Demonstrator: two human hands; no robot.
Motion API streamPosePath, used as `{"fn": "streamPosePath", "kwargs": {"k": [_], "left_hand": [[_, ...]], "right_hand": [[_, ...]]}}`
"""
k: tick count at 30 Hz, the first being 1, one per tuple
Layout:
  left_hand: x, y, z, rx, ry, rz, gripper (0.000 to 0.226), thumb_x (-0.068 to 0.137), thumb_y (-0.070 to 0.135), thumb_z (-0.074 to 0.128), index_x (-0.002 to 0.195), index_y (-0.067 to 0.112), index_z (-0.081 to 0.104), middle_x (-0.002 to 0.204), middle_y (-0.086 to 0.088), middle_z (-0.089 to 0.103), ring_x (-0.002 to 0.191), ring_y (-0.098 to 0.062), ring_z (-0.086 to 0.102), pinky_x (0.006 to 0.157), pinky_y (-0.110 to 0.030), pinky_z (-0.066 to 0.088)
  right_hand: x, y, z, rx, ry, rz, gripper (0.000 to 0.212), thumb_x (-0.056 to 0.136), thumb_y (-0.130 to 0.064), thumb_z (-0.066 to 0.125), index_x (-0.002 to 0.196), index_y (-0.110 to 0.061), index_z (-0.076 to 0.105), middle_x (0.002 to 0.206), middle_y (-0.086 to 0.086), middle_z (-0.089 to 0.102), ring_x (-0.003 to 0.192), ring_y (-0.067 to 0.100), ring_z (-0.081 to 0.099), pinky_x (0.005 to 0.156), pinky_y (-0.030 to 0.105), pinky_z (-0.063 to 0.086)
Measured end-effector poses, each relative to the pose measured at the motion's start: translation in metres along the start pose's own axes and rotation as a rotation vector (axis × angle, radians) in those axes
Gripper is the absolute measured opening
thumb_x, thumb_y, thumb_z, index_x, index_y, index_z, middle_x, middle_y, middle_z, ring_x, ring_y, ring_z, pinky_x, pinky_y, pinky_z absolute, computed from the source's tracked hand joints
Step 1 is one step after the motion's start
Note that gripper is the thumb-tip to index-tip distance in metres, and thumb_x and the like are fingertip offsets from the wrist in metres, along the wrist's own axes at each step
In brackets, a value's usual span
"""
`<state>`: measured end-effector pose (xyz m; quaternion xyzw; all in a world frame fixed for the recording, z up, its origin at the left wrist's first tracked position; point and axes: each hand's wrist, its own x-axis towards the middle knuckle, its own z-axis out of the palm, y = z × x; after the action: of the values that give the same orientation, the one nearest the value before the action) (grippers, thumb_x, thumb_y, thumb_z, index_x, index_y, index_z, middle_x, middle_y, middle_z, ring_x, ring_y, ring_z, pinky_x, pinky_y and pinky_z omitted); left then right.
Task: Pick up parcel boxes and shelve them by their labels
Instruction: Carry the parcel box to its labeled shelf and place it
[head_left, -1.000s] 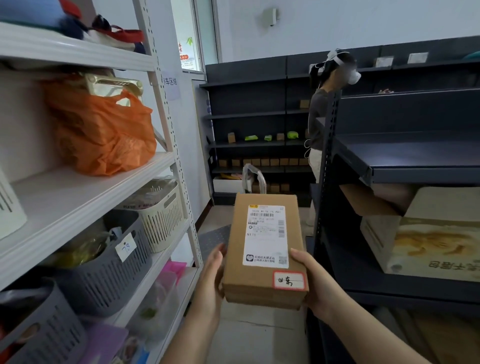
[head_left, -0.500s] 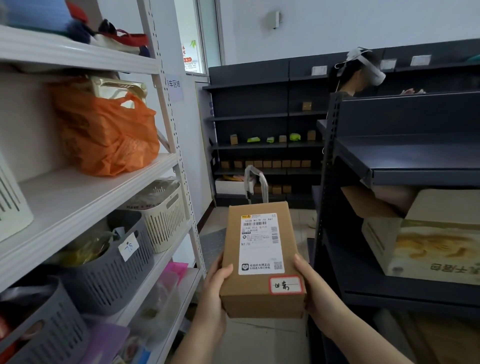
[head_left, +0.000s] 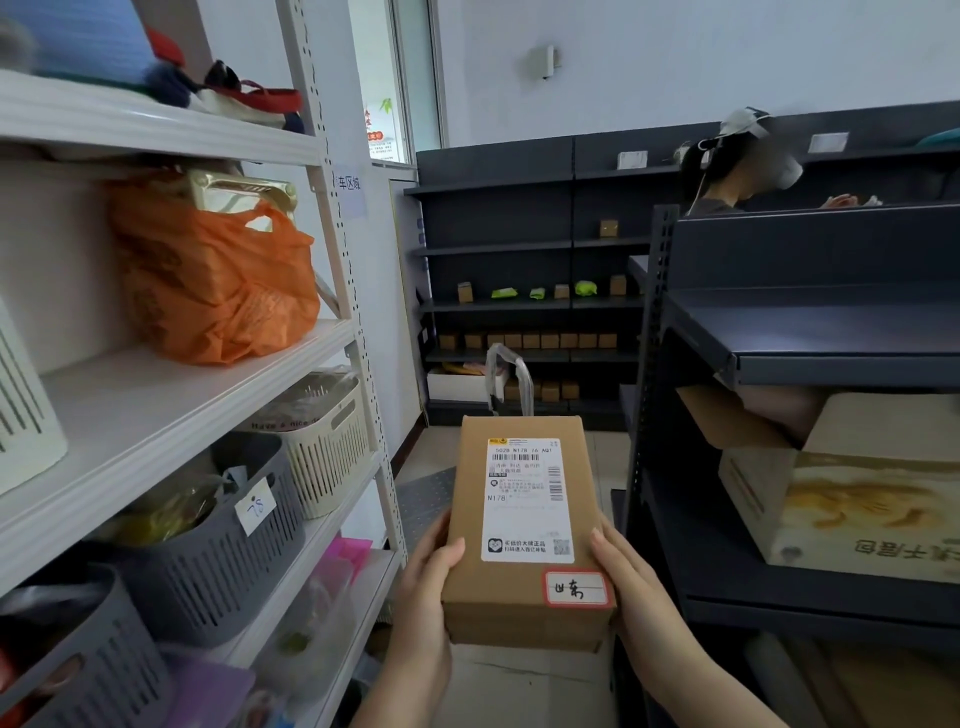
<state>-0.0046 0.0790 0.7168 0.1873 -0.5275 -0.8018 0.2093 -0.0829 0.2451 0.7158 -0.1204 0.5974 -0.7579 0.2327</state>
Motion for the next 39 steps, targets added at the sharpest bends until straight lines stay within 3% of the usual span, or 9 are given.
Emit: {"fn": "streamPosePath", "kwargs": {"k": [6, 11, 16, 21, 27, 31, 39], "left_hand": [[-0.001, 0.008, 0.004, 0.041, -0.074, 0.033, 0.05, 0.074, 0.029, 0.064, 0.123, 0.032, 0.056, 0.117, -0.007, 0.069, 0.108, -0.029, 0.064, 0.1, -0.053, 0.045], [0.001, 0.018, 0.011, 0.092, -0.109, 0.065, 0.039, 0.083, 0.026, 0.056, 0.121, 0.037, 0.057, 0.114, 0.001, 0.071, 0.11, -0.023, 0.064, 0.101, -0.051, 0.044], [0.001, 0.019, 0.017, 0.114, -0.092, 0.031, 0.026, 0.088, 0.024, 0.051, 0.105, 0.04, 0.061, 0.104, 0.003, 0.072, 0.1, -0.021, 0.066, 0.084, -0.038, 0.052], [-0.002, 0.016, 0.02, 0.131, -0.111, 0.012, 0.032, 0.089, 0.025, 0.049, 0.119, 0.035, 0.054, 0.113, -0.003, 0.069, 0.105, -0.025, 0.064, 0.09, -0.041, 0.051], [-0.003, 0.018, 0.027, 0.144, -0.141, 0.005, 0.042, 0.089, 0.026, 0.05, 0.131, 0.03, 0.049, 0.114, -0.002, 0.068, 0.102, -0.022, 0.065, 0.074, -0.03, 0.051], [-0.004, 0.017, 0.032, 0.141, -0.154, -0.005, 0.041, 0.09, 0.025, 0.049, 0.13, 0.031, 0.048, 0.115, -0.003, 0.067, 0.102, -0.022, 0.065, 0.078, -0.033, 0.052], [-0.004, 0.012, 0.04, 0.156, -0.18, 0.003, 0.036, 0.089, 0.029, 0.05, 0.123, 0.039, 0.049, 0.115, -0.001, 0.067, 0.104, -0.023, 0.064, 0.085, -0.038, 0.052]], "right_hand": [[-0.001, -0.012, 0.004, 0.005, -0.02, -0.041, 0.057, 0.079, -0.039, 0.057, 0.135, -0.036, 0.045, 0.113, -0.006, 0.072, 0.101, 0.014, 0.069, 0.086, 0.031, 0.049], [0.004, -0.02, 0.005, 0.01, 0.028, -0.033, 0.045, 0.09, -0.032, 0.05, 0.135, -0.033, 0.044, 0.109, -0.002, 0.073, 0.096, 0.018, 0.071, 0.075, 0.028, 0.051], [0.002, -0.022, 0.005, 0.02, 0.064, -0.01, 0.044, 0.091, -0.032, 0.05, 0.134, -0.028, 0.041, 0.111, 0.004, 0.068, 0.095, 0.021, 0.067, 0.073, 0.03, 0.05], [-0.001, -0.019, 0.001, 0.032, 0.088, 0.01, 0.044, 0.09, -0.032, 0.052, 0.133, -0.028, 0.042, 0.108, 0.005, 0.07, 0.095, 0.023, 0.068, 0.075, 0.031, 0.052], [-0.004, -0.024, -0.005, 0.031, 0.094, -0.013, 0.044, 0.089, -0.031, 0.052, 0.132, -0.029, 0.043, 0.11, 0.005, 0.069, 0.096, 0.024, 0.068, 0.08, 0.034, 0.052], [-0.005, -0.025, -0.01, 0.037, 0.103, -0.023, 0.044, 0.09, -0.03, 0.052, 0.132, -0.028, 0.043, 0.111, 0.006, 0.069, 0.097, 0.024, 0.068, 0.084, 0.035, 0.051], [-0.013, -0.028, -0.02, 0.058, 0.116, -0.043, 0.04, 0.091, -0.028, 0.051, 0.13, -0.028, 0.044, 0.105, 0.003, 0.072, 0.083, 0.016, 0.072, 0.065, 0.025, 0.052]]}}
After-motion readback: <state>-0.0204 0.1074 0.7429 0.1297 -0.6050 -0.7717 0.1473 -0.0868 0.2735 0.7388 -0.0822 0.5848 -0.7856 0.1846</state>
